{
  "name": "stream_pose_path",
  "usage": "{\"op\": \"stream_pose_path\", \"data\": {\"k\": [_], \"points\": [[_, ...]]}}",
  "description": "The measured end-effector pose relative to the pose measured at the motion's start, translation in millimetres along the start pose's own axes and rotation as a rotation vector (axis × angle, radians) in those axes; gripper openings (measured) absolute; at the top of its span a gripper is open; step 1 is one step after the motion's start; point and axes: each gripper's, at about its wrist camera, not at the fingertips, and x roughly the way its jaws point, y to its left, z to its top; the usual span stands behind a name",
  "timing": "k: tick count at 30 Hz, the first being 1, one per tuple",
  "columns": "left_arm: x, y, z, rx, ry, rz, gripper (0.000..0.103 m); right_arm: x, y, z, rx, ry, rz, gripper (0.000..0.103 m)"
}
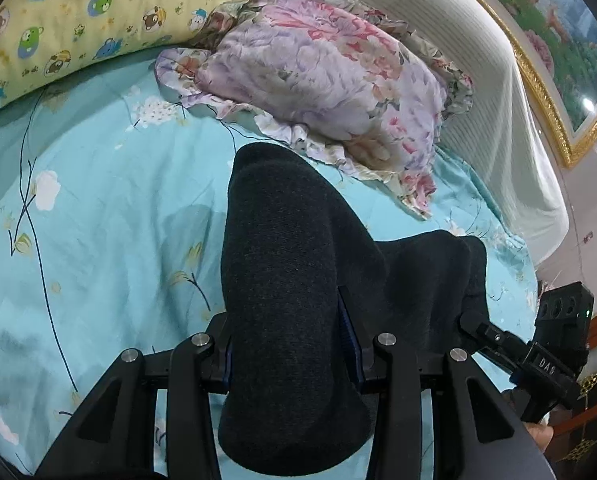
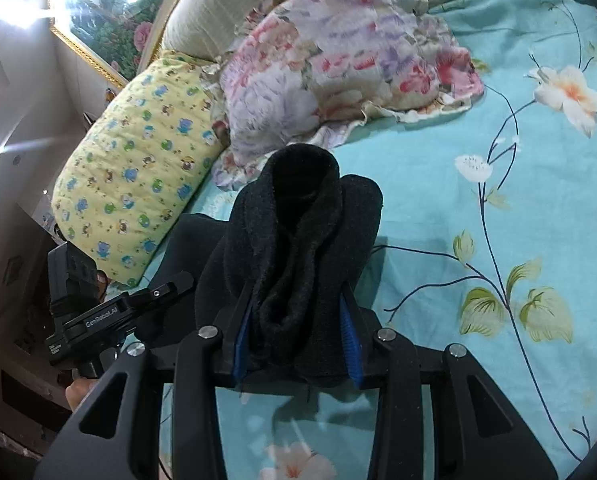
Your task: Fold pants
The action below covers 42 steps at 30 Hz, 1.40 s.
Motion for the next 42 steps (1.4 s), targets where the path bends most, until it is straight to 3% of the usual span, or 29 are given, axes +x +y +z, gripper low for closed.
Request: {"op": "stream_pose_path", "data": {"k": [8,16,25,31,42], "points": [[9.4,6.3,-7.8,-0.009,0.016,0.018,0.049,4.6,-12.6,-0.3,0.02,0.006,0.002,0.041],[14.8,16.5,-13.6,-0.033,0.034,0.038,0.075,8.5,-34.9,-5.0,0.014,-0.002,-0.047,0.059],[3.2,11.9,-20.6,0.004,0.027,0.068,0.081,4.1,-37.5,-7.8,0.039,-0.002,-0.034,0.062],[-11.5,5.7,-29.4,0.044,0.014,0.104,0.083,-9.8,-23.8,-16.5,-0.008,-0.034,-0.069,0.076],[-27.5,2.7,-51.2,0.112,-0.017,0.217,0.085,-26.7,0.9,-35.9,-0.11,-0.094,-0.119,0.081]]}}
